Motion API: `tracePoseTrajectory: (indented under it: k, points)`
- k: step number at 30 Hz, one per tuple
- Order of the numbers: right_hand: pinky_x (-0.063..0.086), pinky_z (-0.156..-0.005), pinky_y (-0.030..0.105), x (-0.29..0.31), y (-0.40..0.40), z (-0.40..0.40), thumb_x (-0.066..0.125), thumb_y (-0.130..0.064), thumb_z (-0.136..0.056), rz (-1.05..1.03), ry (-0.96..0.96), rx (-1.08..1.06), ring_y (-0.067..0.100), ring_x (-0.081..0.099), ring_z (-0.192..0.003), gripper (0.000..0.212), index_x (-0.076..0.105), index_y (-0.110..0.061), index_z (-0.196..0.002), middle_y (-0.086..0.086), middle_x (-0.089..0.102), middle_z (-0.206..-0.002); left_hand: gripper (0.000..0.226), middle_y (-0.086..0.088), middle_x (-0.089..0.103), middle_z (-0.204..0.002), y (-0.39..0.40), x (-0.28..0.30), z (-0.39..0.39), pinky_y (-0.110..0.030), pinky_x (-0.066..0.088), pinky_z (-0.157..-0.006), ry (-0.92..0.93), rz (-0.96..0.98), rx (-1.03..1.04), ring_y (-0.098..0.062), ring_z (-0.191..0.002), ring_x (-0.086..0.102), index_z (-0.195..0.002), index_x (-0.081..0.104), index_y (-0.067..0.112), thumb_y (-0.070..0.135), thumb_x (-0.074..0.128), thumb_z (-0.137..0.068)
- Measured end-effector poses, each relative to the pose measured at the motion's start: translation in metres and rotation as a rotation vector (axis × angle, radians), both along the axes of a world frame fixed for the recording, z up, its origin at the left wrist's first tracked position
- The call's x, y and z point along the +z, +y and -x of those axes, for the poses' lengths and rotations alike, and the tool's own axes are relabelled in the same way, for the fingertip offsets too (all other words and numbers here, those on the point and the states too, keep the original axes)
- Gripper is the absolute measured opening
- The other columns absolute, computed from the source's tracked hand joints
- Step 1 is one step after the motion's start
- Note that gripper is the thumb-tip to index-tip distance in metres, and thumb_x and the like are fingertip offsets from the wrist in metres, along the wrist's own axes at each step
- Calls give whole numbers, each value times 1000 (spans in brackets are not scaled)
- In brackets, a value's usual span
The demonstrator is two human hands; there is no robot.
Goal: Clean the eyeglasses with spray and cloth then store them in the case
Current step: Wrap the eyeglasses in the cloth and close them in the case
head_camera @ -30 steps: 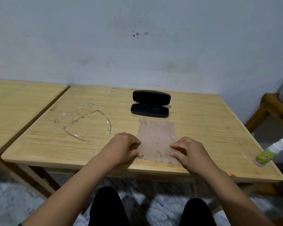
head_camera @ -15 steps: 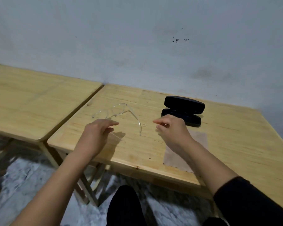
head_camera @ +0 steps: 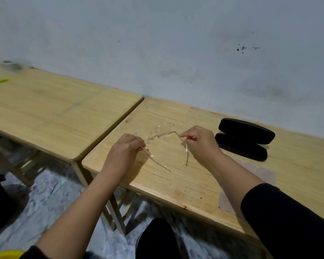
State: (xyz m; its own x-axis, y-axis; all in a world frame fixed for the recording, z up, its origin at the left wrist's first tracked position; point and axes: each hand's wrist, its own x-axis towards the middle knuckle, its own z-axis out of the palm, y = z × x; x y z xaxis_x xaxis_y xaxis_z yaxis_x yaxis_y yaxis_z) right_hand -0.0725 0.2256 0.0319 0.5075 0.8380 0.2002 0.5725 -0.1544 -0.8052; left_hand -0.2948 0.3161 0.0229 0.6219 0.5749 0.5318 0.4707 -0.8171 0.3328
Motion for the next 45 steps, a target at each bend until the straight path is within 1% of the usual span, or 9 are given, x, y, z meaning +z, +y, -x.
tracePoseTrajectory:
  k: [6, 8, 12, 15, 19, 28, 35, 39, 45]
  points:
    - [50, -69, 8, 15, -2, -4, 59, 4, -85, -161, 142, -31, 10, 64, -87, 23, 74, -14, -85, -5, 66, -95, 16, -6, 73, -86, 10, 10, -9, -27, 54, -70, -151, -48, 29, -19, -79, 68, -90, 71, 10, 0, 70, -77]
    - [46, -70, 2, 25, -12, -10, 58, -1, -88, -153, 111, -34, 1, 64, -85, 21, 74, -14, -90, -8, 68, -90, 17, -3, 73, -85, 7, 17, -18, -21, 52, -72, -259, -26, 30, -13, -76, 67, -91, 71, 10, 0, 69, -78]
    - [47, -79, 4, 38, -47, -26, 61, -3, -87, -229, 147, -101, -5, 63, -83, 20, 73, -19, -90, -12, 69, -87, 16, 7, 70, -86, -15, 33, -44, -4, 46, -76, -409, 215, 20, 2, -81, 62, -93, 72, 15, 5, 67, -81]
    - [47, -77, 6, 44, -86, -43, 63, -6, -85, -283, 136, -177, -3, 65, -81, 24, 70, -28, -83, -14, 69, -84, 14, 13, 68, -84, -38, 39, -70, 1, 41, -75, -408, 352, -32, 14, -79, 60, -91, 72, 19, 9, 68, -81]
    - [50, -72, 9, 47, -145, -64, 67, -9, -83, -282, 57, -291, -4, 65, -71, 21, 70, -30, -83, -12, 69, -79, 12, 18, 65, -78, -73, 42, -108, 5, 38, -69, -379, 482, -125, 22, -74, 57, -87, 72, 19, 10, 68, -81]
    - [49, -68, 7, 26, -229, -77, 67, -9, -83, -232, 77, -437, -6, 66, -70, 20, 71, -28, -86, -13, 70, -79, 10, 14, 67, -75, -121, 27, -152, 5, 36, -65, -221, 549, -255, 20, -69, 56, -86, 72, 22, 15, 68, -82]
    - [49, -68, 6, 16, -238, -68, 65, -9, -84, -218, 137, -442, 0, 66, -81, 22, 70, -31, -84, -14, 70, -83, 11, 15, 67, -79, -129, 18, -151, 4, 39, -69, -155, 546, -255, 15, -74, 57, -89, 72, 24, 16, 68, -82]
    - [44, -60, 1, 13, -238, -63, 64, -7, -85, -201, 148, -432, -9, 63, -76, 18, 72, -22, -90, -12, 69, -85, 11, 14, 67, -82, -130, 13, -149, 6, 38, -68, -134, 530, -247, 13, -75, 56, -90, 72, 22, 16, 68, -82]
    - [46, -65, 2, 9, -240, -65, 67, -12, -83, -179, 139, -453, 2, 65, -88, 19, 71, -24, -97, -11, 70, -90, 15, 13, 67, -86, -129, 12, -147, 4, 40, -70, -126, 530, -261, 10, -78, 57, -96, 72, 23, 17, 68, -82]
